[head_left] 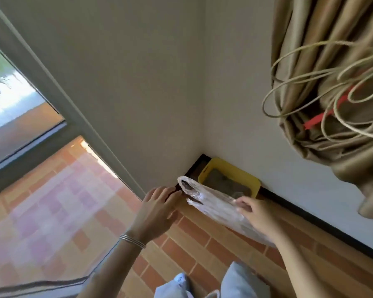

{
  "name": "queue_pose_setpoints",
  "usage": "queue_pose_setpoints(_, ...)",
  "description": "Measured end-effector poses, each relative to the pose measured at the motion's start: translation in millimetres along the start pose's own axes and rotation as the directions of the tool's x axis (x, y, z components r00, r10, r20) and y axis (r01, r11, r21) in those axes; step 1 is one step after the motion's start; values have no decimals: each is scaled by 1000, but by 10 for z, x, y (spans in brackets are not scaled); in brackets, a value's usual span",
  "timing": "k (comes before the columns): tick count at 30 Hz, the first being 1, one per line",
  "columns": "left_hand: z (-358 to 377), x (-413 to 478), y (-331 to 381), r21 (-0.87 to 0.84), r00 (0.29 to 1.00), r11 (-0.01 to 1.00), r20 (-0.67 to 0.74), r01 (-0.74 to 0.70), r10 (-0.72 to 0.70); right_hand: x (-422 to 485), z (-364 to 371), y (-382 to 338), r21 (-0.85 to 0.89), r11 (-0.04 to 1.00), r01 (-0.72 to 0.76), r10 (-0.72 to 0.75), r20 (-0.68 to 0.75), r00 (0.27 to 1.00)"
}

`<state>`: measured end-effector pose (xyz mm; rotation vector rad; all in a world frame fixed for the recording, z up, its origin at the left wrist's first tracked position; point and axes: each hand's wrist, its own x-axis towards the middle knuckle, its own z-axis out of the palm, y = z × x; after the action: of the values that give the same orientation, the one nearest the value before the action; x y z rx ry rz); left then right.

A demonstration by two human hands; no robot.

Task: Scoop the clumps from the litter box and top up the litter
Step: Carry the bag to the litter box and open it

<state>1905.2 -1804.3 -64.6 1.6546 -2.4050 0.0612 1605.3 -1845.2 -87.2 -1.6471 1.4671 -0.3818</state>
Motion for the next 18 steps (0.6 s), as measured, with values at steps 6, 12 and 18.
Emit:
queue_pose_setpoints(6, 168, 394, -212, -67, 983, 985, 79, -158, 163, -129, 68, 34, 57, 991, -118, 122, -69, 990)
queue_pose_setpoints(12, 475, 816, -178, -114, 965, 966, 92, -233, 244, 126, -37, 206, -3, 982, -187, 186, -63, 980)
queue_pose_setpoints(18, 1028, 1091, -305, -168, 962, 966, 155, -196, 223, 664, 75, 544, 62, 974, -217, 219, -27, 975)
